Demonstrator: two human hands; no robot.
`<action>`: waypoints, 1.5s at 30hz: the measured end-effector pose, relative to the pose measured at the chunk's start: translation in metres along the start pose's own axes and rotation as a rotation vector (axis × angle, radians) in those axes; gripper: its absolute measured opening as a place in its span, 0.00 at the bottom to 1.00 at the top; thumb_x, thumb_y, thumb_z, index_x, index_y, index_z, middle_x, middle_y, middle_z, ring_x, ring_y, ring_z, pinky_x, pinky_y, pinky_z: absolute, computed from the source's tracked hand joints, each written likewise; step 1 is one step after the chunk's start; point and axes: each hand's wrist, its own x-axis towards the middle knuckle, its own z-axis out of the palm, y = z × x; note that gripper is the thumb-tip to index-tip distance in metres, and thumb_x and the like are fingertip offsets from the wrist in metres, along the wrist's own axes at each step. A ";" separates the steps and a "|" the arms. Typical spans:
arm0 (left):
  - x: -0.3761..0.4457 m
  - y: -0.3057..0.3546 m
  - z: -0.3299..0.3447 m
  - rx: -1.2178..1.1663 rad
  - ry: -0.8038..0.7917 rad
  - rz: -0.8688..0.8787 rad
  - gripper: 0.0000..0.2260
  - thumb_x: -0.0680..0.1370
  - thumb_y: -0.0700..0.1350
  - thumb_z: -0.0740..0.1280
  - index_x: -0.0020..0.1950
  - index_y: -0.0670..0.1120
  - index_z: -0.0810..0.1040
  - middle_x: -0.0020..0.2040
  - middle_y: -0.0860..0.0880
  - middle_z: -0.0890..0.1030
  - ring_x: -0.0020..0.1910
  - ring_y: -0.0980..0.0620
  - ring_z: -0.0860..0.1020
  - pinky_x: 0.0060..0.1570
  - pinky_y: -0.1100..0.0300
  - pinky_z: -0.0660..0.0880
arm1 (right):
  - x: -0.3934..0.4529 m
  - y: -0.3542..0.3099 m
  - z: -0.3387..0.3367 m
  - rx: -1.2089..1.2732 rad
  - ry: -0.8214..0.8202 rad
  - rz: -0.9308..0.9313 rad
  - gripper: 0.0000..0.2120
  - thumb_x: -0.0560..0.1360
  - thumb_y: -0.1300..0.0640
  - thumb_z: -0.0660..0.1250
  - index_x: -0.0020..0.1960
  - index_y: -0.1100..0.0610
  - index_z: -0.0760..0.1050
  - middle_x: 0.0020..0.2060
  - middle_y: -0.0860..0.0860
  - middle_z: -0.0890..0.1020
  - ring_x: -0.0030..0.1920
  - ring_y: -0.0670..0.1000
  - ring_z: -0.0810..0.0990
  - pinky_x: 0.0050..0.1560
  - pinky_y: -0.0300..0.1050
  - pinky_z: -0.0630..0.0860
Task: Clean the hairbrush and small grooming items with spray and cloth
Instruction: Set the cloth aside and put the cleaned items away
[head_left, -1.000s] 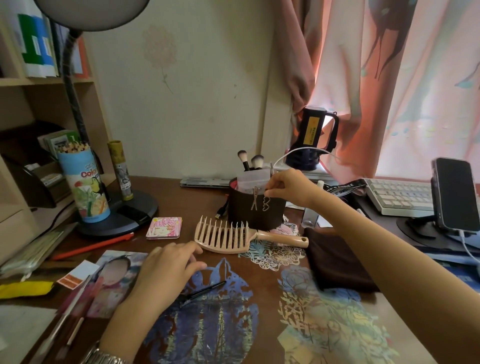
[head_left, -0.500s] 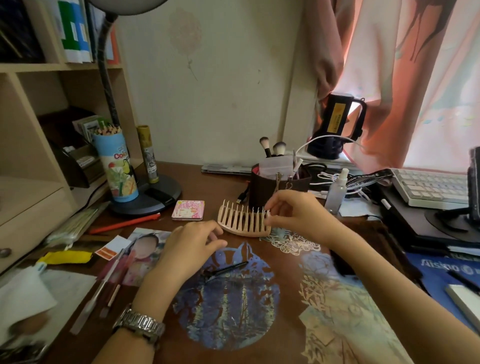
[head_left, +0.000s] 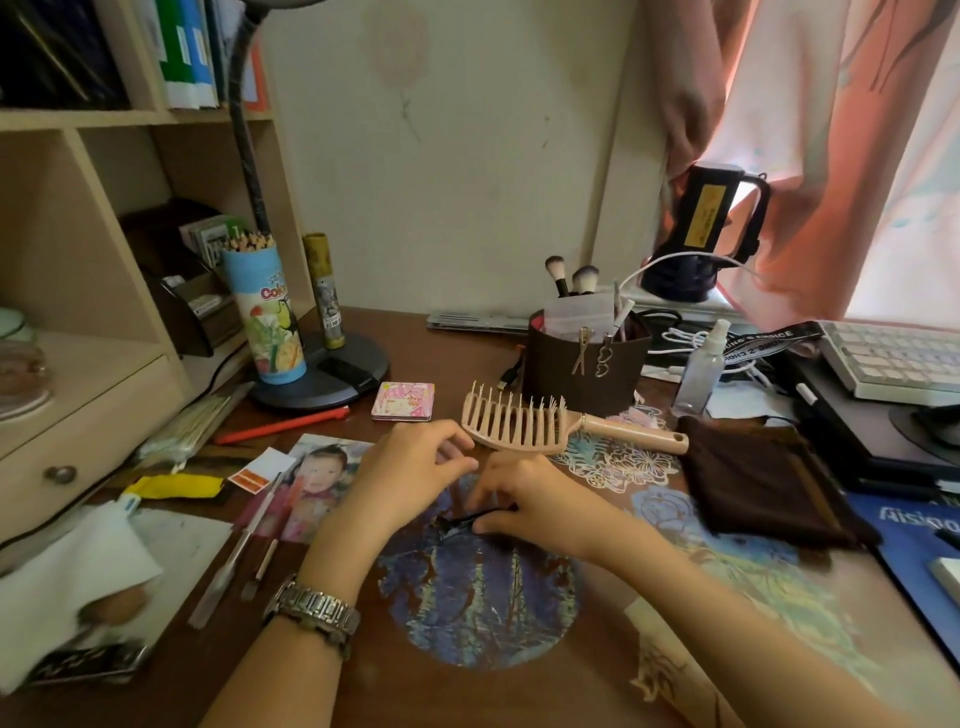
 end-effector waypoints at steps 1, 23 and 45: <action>0.001 -0.001 0.000 -0.001 -0.003 -0.002 0.07 0.74 0.52 0.69 0.52 0.56 0.78 0.44 0.60 0.80 0.44 0.62 0.77 0.50 0.55 0.78 | 0.001 0.000 0.002 0.003 -0.001 -0.001 0.09 0.72 0.57 0.72 0.51 0.57 0.81 0.46 0.50 0.76 0.42 0.44 0.71 0.45 0.29 0.66; -0.003 0.013 0.014 -0.194 -0.097 0.029 0.06 0.73 0.51 0.71 0.49 0.56 0.81 0.43 0.57 0.82 0.43 0.61 0.79 0.47 0.63 0.78 | -0.040 0.032 -0.019 0.340 0.346 0.400 0.05 0.72 0.58 0.72 0.43 0.50 0.76 0.38 0.45 0.80 0.34 0.36 0.76 0.35 0.30 0.71; -0.005 0.030 0.034 -0.277 -0.114 0.041 0.06 0.73 0.49 0.72 0.49 0.52 0.82 0.42 0.55 0.83 0.42 0.64 0.79 0.38 0.74 0.72 | -0.040 0.035 -0.019 1.115 0.519 0.594 0.05 0.73 0.60 0.70 0.45 0.61 0.76 0.36 0.55 0.83 0.31 0.47 0.80 0.31 0.34 0.76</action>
